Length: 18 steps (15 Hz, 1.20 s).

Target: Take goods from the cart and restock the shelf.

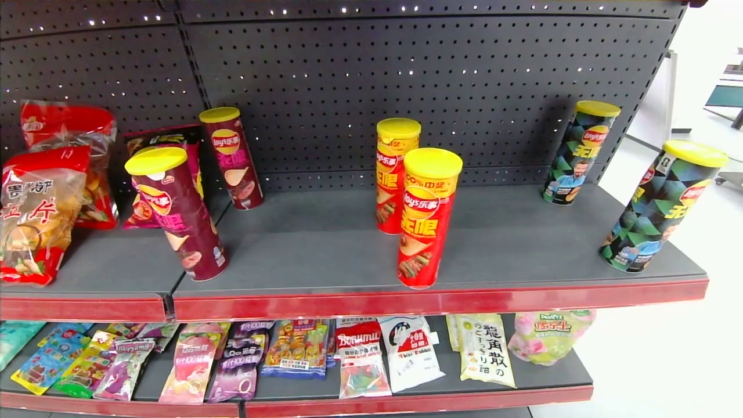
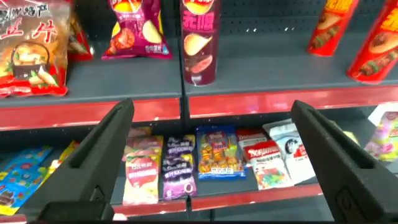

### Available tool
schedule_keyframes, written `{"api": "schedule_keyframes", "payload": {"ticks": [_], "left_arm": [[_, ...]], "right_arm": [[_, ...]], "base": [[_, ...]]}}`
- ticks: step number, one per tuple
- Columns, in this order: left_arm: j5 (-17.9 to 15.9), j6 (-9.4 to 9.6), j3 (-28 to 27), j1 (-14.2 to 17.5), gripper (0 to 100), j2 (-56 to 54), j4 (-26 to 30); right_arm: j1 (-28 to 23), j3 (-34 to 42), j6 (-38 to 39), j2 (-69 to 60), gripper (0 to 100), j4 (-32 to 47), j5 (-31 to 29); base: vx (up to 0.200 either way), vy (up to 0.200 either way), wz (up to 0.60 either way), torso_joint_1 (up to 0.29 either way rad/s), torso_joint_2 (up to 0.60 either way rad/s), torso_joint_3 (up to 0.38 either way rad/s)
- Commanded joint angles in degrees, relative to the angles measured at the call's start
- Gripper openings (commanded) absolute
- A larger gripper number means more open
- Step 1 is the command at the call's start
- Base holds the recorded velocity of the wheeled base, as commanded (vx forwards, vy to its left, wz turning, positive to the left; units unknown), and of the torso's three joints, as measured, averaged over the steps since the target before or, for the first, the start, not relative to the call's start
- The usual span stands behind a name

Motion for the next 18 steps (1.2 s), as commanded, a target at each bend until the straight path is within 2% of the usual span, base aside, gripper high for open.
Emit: {"api": "schedule_keyframes", "payload": {"ticks": [1,2,3,4,5,6,7,8,9,10,11,13,14,18], "left_arm": [[4.5,-0.02,0.0,1.4,100,1.1,0.9],[7.1,0.07,-1.2,3.4,100,2.2,3.8],[7.4,0.07,-2.4,4.5,100,2.9,5.8],[7.8,-0.02,-3.3,7.8,100,2.8,9.0],[7.8,-0.02,-3.2,9.6,100,2.6,9.9],[7.1,0.07,-1.4,15.3,100,1.3,11.5],[4.4,-0.11,2.0,15.8,100,-2.5,10.6],[0.0,-0.19,6.7,15.1,100,-7.4,7.9],[-1.5,-1.69,13.0,15.1,100,-6.4,-3.4],[-2.8,-4.59,16.0,15.1,100,-6.6,-10.5],[-4.2,-5.56,16.0,15.1,100,-6.6,-8.2],[-4.9,-0.81,16.0,15.1,100,-6.5,-4.1],[-5.1,0.42,16.0,15.1,100,-6.5,-3.7],[-5.0,0.42,16.0,15.1,100,-6.5,-3.7]], "right_arm": [[0.0,0.0,0.0,0.1,100,0.0,0.0],[0.0,0.0,0.0,0.1,100,0.0,0.0],[0.0,0.0,0.0,0.1,100,0.0,0.0],[0.0,0.0,0.0,0.1,100,0.0,0.0],[0.0,0.0,0.0,0.1,100,0.0,0.0],[0.0,0.0,0.0,0.1,100,0.0,0.0],[0.0,0.0,0.0,0.1,100,0.0,0.0],[0.0,0.0,0.0,0.1,100,0.0,0.0],[0.0,0.0,0.0,0.1,100,0.0,0.0],[0.0,0.0,0.0,0.1,100,0.0,0.0],[0.0,0.0,-0.1,0.1,100,0.0,0.0],[0.0,0.0,0.0,0.1,100,0.0,0.0],[0.0,0.0,0.0,0.1,100,0.0,0.0],[0.0,0.0,-0.2,0.1,100,0.0,0.0]], "base": [[0.000,0.000,0.00,0.000,0.00,0.000],[0.000,0.000,0.00,0.000,0.00,0.000],[0.000,0.000,0.00,0.000,0.00,0.000],[0.000,0.000,0.00,0.000,0.00,0.000],[0.000,0.000,0.00,0.000,0.00,0.000],[0.000,0.000,0.00,0.000,0.00,0.000],[0.000,0.000,0.00,0.000,0.00,0.000],[0.000,0.000,0.00,0.000,0.00,0.000],[0.000,0.000,0.00,0.000,0.00,0.000],[0.000,0.000,0.00,0.000,0.00,0.000],[0.000,0.000,0.00,0.000,0.00,0.000],[0.000,0.000,0.00,0.000,0.00,0.000],[0.000,0.000,0.00,0.000,0.00,0.000],[0.000,0.000,0.00,0.000,0.00,0.000]]}}
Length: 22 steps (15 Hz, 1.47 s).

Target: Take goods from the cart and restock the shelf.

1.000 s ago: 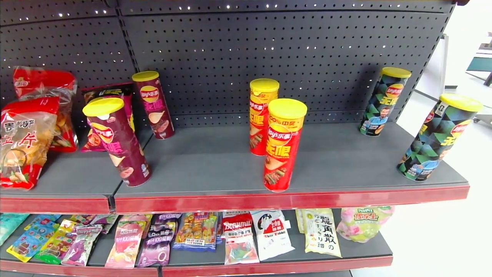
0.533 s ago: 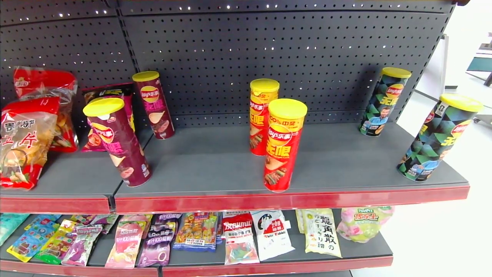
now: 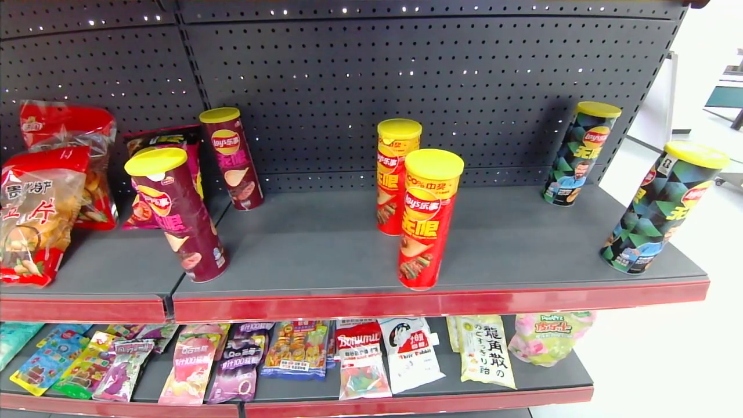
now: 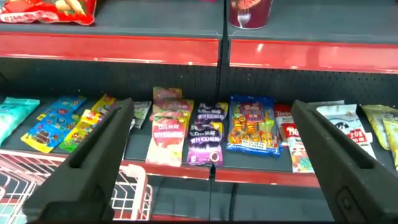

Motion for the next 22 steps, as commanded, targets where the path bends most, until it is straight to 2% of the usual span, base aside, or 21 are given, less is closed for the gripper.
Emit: {"api": "schedule_keyframes", "payload": {"ticks": [1,4,5,6,7,8,10,12,14,15,17,18,22], "left_arm": [[0.0,0.07,0.0,0.0,100,0.1,0.0],[0.0,0.07,0.0,0.0,100,0.1,0.0],[0.0,0.07,0.0,0.0,100,0.1,0.0],[0.0,0.07,0.0,0.0,100,0.1,0.0],[0.0,0.07,0.0,0.0,100,0.1,0.0],[0.0,0.07,0.0,0.0,100,0.1,0.0],[0.0,0.07,0.0,0.0,100,0.1,0.0],[0.0,0.07,0.0,0.0,100,0.1,0.0],[0.0,0.07,0.0,0.0,100,0.1,0.0],[0.0,0.07,0.0,0.0,100,0.1,0.0],[0.0,0.07,0.0,0.0,100,0.1,0.0],[0.0,0.07,0.0,0.0,100,0.1,0.0],[0.0,0.07,0.0,0.0,100,0.1,0.0]], "right_arm": [[0.0,0.0,0.1,0.1,100,0.0,0.0],[0.0,-1.1,1.7,0.1,100,-1.0,0.7],[1.8,-12.1,2.2,7.4,100,-2.0,3.9],[2.5,-17.9,3.2,14.3,100,-2.7,4.5],[6.6,-31.0,7.8,27.3,100,-2.9,6.5],[10.6,-32.8,7.4,31.4,100,-2.7,9.6],[19.1,-32.5,2.7,39.6,100,-3.3,14.9],[21.8,-33.4,2.3,49.1,100,-4.8,15.3],[28.7,-34.2,2.4,57.1,100,-10.3,16.5],[30.2,-34.2,2.2,61.9,100,-14.9,16.8],[30.6,-34.3,1.4,68.6,100,-21.1,17.2],[30.3,-33.9,1.2,73.4,100,-27.2,21.4],[27.2,-35.0,-1.4,81.1,100,-31.5,23.4]], "base": [[0.000,0.000,0.00,0.000,0.00,0.000],[0.000,0.000,0.00,0.000,0.00,0.000],[0.000,0.000,0.00,0.000,0.00,0.000],[0.000,0.000,0.00,0.000,0.00,0.000],[0.000,0.000,0.00,0.000,0.00,0.000],[0.000,0.000,0.00,0.000,0.00,0.000],[0.000,0.000,0.00,0.000,0.00,0.000],[0.000,0.000,0.00,0.000,0.00,0.000],[0.000,0.000,0.00,0.000,0.00,0.000],[0.000,0.000,0.00,0.000,0.00,0.000],[0.000,0.000,0.00,0.000,0.00,0.000],[0.000,0.000,0.00,0.000,0.00,0.000],[0.000,0.000,0.00,0.000,0.00,0.000]]}}
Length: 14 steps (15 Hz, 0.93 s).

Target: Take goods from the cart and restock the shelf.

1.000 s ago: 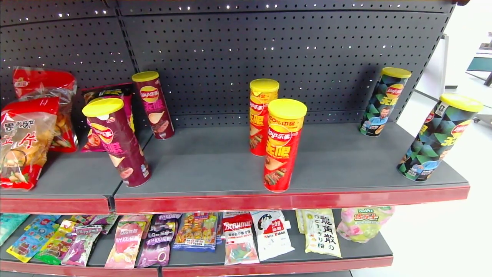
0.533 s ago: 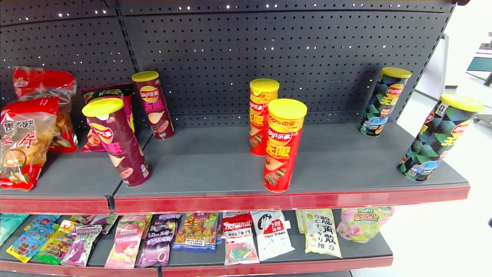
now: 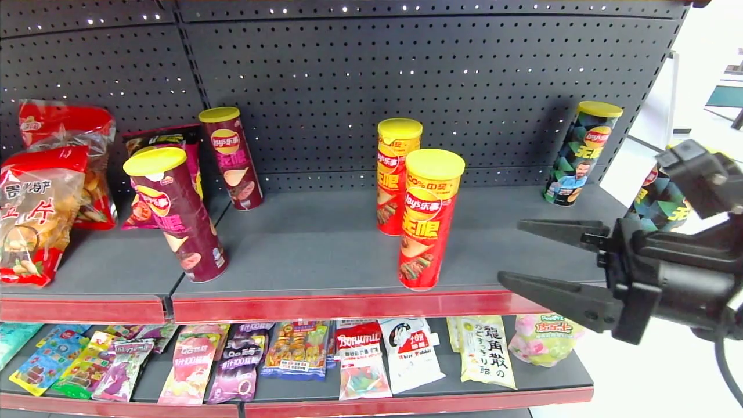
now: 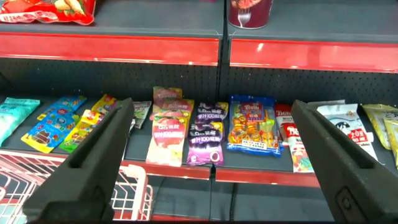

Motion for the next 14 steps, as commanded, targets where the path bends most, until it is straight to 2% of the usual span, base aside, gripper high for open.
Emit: {"api": "schedule_keyframes", "payload": {"ticks": [1,4,14], "left_arm": [[0.0,0.00,0.0,0.0,100,0.2,0.0],[0.0,0.00,0.0,0.0,100,0.2,0.0],[0.0,0.00,0.0,0.0,100,0.2,0.0]], "right_arm": [[-1.2,-0.8,-0.4,6.6,100,-0.6,0.4],[-1.2,-6.1,-1.0,12.2,100,-3.2,0.5],[-1.4,-12.6,-2.1,19.1,100,-3.6,0.2]], "base": [[0.000,0.000,0.00,0.000,0.00,0.000],[0.000,0.000,0.00,0.000,0.00,0.000],[0.000,0.000,0.00,0.000,0.00,0.000]]}}
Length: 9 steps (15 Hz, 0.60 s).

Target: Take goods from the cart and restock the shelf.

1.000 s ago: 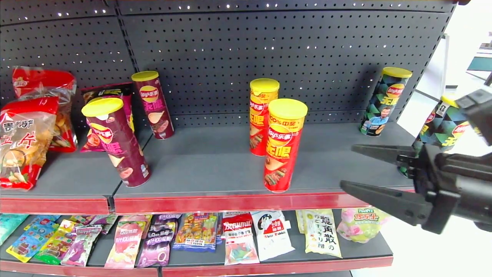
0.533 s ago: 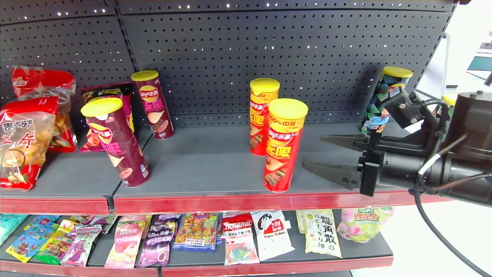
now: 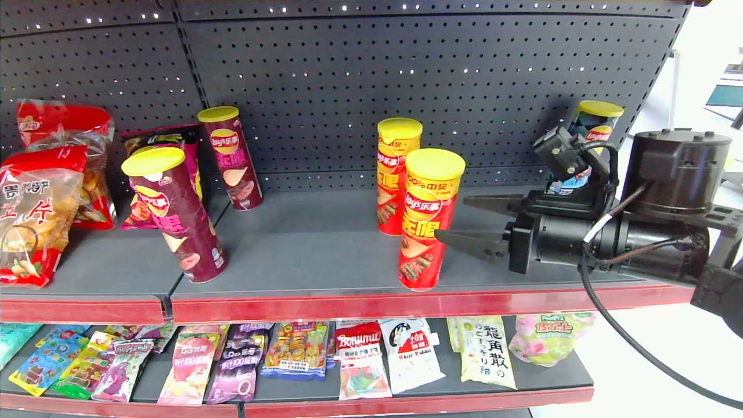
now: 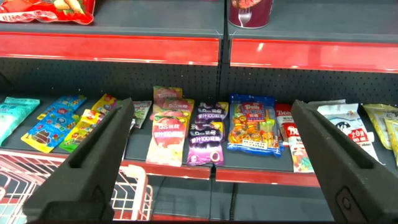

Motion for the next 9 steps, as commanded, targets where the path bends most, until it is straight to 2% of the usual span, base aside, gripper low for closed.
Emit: {"api": "schedule_keyframes", "payload": {"ticks": [1,9], "left_arm": [[0.0,0.00,0.0,0.0,100,0.1,0.0],[0.0,0.00,0.0,0.0,100,0.1,0.0]], "right_arm": [[0.0,-0.5,0.1,1.6,100,0.1,-0.1],[0.4,-4.0,0.2,4.5,100,0.0,-0.1]], "base": [[0.000,0.000,0.00,0.000,0.00,0.000],[0.000,0.000,0.00,0.000,0.00,0.000]]}}
